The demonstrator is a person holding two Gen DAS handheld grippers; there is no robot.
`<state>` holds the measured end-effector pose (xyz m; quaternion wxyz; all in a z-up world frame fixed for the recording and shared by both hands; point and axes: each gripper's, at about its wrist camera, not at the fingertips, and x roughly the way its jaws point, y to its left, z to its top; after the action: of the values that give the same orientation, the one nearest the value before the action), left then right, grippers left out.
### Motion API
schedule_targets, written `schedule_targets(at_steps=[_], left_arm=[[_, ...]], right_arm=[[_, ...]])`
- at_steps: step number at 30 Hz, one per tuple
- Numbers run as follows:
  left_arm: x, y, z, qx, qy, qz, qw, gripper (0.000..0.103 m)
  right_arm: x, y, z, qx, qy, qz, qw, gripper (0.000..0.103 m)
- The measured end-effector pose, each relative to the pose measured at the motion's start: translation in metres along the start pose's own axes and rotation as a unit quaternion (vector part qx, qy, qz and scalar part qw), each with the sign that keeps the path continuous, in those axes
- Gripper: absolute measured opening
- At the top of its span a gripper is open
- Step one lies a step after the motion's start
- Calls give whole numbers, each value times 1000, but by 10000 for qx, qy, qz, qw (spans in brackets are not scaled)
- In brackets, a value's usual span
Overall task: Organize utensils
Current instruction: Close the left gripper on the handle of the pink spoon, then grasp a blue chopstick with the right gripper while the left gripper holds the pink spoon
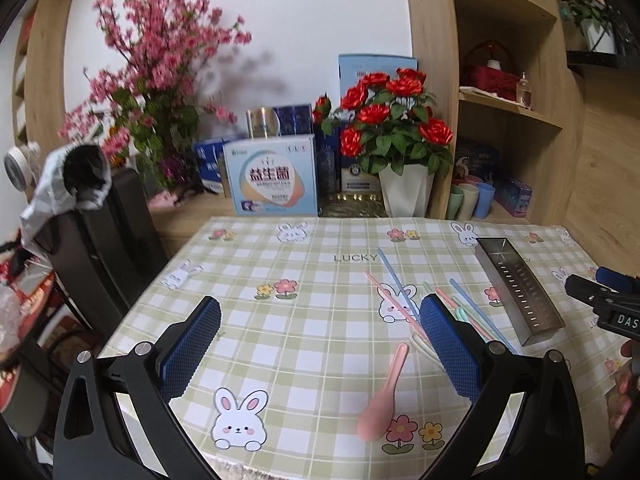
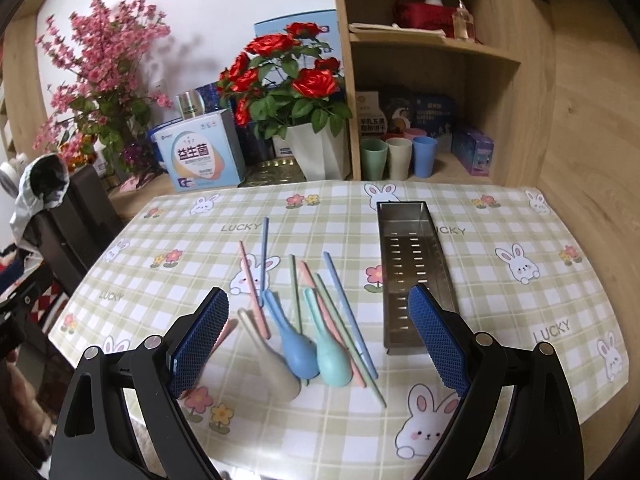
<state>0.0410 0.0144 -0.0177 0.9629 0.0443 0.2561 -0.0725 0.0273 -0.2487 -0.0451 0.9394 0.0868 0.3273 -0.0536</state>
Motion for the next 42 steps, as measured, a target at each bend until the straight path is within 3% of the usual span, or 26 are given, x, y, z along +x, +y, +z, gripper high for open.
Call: schedule_targets(at_steps=[4,8,13,15,21,28,32,33,42], left_arm=[[28,6,-5,76,319,-230,9992,94],[60,7,-21,85,858,-595,9945,79],[95,-5,-48,136,1528,-1205,9808,62],[109,-13,-62,220,1826,-1435,9724,51],[146,-31,-98,266,2577,-1839,9482,37],[163,-29,-106,66,2967,-1955,9347,31],[167,-33,-104,164,2968,-1910,9355,31],[167,-33,-104,191,2966,-1841,9369,25],[180,-16,-86,47,2636,-1200,9571,9]], right_arm=[[17,-11,-2,66,84,-72,9999,88],[34,-20,-7,214,246,-54,9995,88],[57,-22,-21,249,529,2,9983,88],[64,-21,-25,242,638,5,9977,88],[82,-20,-40,239,913,59,9955,88],[93,-25,-45,345,1058,96,9937,88],[97,-25,-48,382,1133,126,9927,88],[97,-25,-49,384,1147,136,9926,88],[100,-30,-49,476,1156,135,9921,88]])
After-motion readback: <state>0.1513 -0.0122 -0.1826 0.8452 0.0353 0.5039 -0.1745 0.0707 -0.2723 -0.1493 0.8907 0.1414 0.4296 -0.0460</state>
